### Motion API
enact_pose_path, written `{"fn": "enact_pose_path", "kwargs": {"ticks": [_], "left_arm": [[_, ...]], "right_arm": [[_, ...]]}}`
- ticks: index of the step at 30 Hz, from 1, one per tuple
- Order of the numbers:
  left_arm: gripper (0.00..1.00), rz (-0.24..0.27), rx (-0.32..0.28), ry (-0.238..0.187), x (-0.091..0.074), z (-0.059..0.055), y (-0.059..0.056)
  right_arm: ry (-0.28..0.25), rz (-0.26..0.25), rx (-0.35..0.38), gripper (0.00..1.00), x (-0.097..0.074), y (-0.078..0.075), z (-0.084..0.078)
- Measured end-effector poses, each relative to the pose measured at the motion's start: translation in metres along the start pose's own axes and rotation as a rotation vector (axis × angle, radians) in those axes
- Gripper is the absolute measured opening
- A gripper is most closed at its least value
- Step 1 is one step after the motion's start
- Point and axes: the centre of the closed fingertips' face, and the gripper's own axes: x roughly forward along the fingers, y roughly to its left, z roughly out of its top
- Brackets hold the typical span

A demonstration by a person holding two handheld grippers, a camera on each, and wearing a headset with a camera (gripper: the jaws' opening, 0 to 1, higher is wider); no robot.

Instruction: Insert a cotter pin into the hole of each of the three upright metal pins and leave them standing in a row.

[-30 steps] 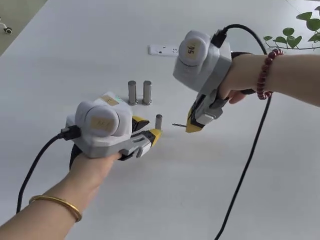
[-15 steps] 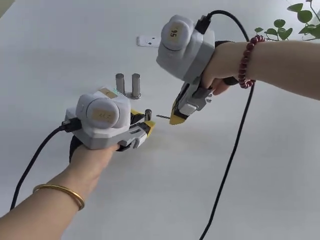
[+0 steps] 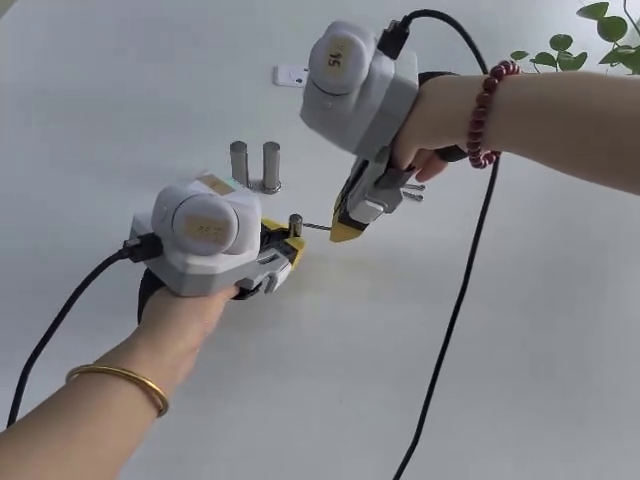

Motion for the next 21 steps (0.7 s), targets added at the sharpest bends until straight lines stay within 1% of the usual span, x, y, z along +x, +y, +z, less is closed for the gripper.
{"fn": "enact_pose_path", "kwargs": {"ticks": [6,8,12,16,19,21], "left_arm": [[0.07,0.011,0.009,-0.001,0.001,-0.002,-0.001],[0.07,0.016,0.013,-0.005,0.002,-0.001,-0.001],[0.07,0.028,0.003,-0.019,0.003,-0.002,0.001],[0.07,0.037,0.007,-0.021,0.004,-0.002,0.002],[0.07,0.053,-0.008,-0.028,0.004,-0.002,0.004],[0.07,0.066,-0.041,-0.032,0.005,-0.002,0.004]], "right_arm": [[0.003,0.001,-0.003,0.0,0.0,0.0,0.001],[0.01,-0.009,-0.012,0.0,0.001,-0.001,0.002],[0.008,-0.015,-0.022,0.0,0.002,-0.002,0.007],[0.013,-0.025,-0.046,0.0,0.004,-0.003,0.01],[0.025,-0.038,-0.075,0.0,0.004,-0.006,0.012],[0.021,-0.033,-0.092,0.0,0.004,-0.006,0.014]]}}
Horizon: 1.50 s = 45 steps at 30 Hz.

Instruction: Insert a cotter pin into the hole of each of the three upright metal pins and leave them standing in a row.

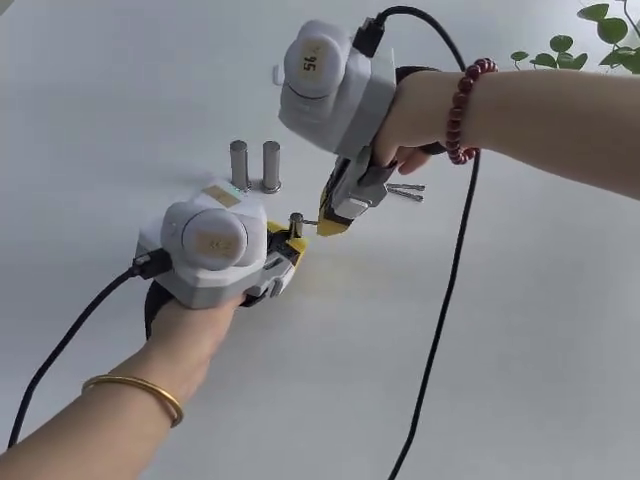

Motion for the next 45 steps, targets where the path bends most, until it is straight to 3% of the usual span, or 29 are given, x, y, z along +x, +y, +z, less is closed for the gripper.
{"fn": "enact_pose_path", "kwargs": {"ticks": [8,10,18,23,32,45], "left_arm": [[0.07,0.049,-0.018,-0.01,0.002,0.0,-0.001],[0.07,0.058,-0.037,-0.012,0.002,0.0,-0.001],[0.07,0.091,-0.045,-0.012,0.002,-0.001,-0.001],[0.07,0.1,-0.052,-0.012,0.001,-0.001,-0.001],[0.07,0.108,-0.056,-0.013,0.002,-0.001,-0.001],[0.07,0.12,-0.064,-0.015,0.002,-0.002,-0.001]], "right_arm": [[-0.016,-0.011,-0.01,0.0,0.001,-0.004,0.005],[-0.046,-0.014,-0.065,0.0,0.002,-0.005,0.01],[-0.078,-0.02,-0.049,0.0,0.003,-0.004,0.011],[-0.096,0.0,-0.009,0.12,-0.005,-0.003,0.008],[-0.099,-0.026,-0.034,0.0,-0.005,-0.002,0.004],[-0.132,-0.036,0.001,0.0,-0.005,-0.003,0.011]]}}
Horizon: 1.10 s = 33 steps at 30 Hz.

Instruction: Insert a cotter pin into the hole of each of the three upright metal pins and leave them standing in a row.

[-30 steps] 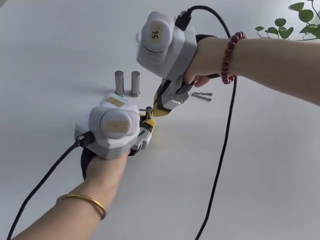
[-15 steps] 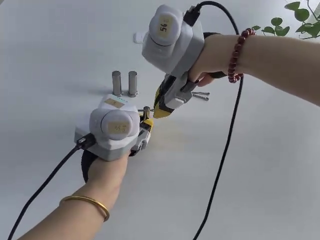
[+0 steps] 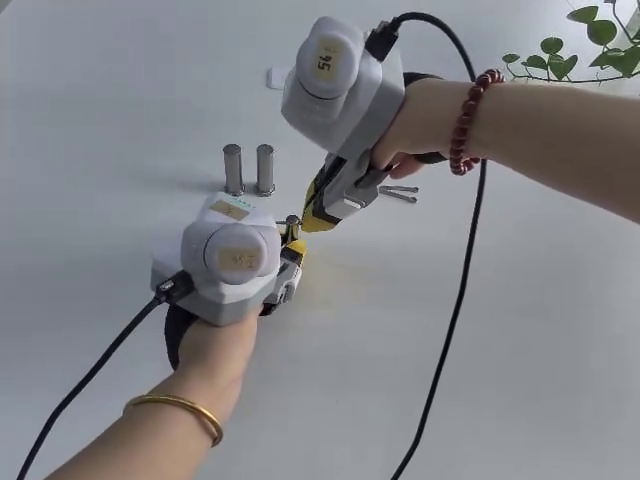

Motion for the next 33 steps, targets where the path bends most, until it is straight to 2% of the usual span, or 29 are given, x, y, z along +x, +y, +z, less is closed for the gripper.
{"fn": "enact_pose_path", "kwargs": {"ticks": [2,4,8,14,26,33], "left_arm": [[0.07,0.0,0.0,0.001,0.0,0.0,0.0],[0.07,0.001,-0.002,0.001,0.0,0.0,0.0],[0.07,0.003,0.004,0.0,0.0,0.0,0.0],[0.07,0.001,0.001,0.001,0.0,0.0,0.001],[0.07,-0.006,0.002,0.006,0.0,0.0,0.001],[0.07,0.0,0.001,0.014,-0.004,0.0,0.011]], "right_arm": [[-0.02,0.024,0.027,0.01,-0.002,0.003,0.002],[-0.049,0.024,0.061,0.05,-0.003,0.002,0.006],[-0.066,0.018,0.052,0.06,-0.002,0.003,0.009],[-0.073,0.004,0.03,0.05,0.005,0.003,0.011],[-0.077,0.003,0.027,0.04,0.006,0.002,0.014],[-0.091,0.002,0.04,0.04,0.007,0.0,0.023]]}}
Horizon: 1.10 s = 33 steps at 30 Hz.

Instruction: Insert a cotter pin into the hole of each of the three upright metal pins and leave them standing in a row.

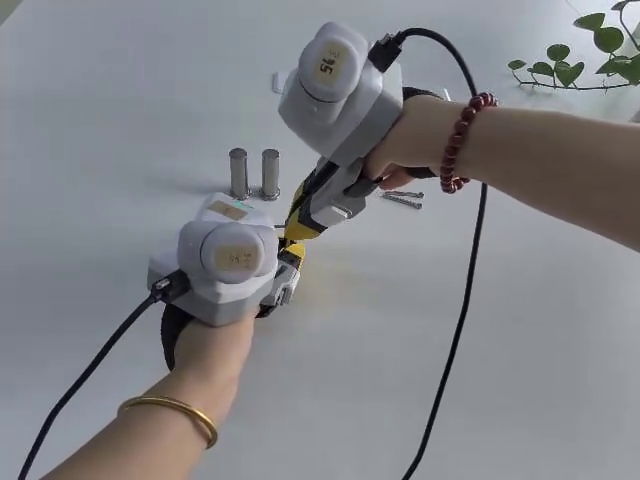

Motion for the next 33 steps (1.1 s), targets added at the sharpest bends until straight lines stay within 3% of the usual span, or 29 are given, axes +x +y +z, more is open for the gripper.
{"fn": "enact_pose_path", "kwargs": {"ticks": [10,17,33], "left_arm": [[0.07,0.013,0.009,-0.011,-0.004,0.004,0.027],[0.07,0.013,0.01,-0.007,-0.004,0.003,0.042],[0.08,-0.03,-0.001,-0.008,-0.005,0.0,0.043]], "right_arm": [[-0.013,-0.011,-0.029,0.04,0.007,-0.009,0.027],[-0.006,-0.012,-0.038,0.04,0.014,-0.014,0.036],[0.005,-0.023,-0.007,0.04,0.02,-0.016,0.038]]}}
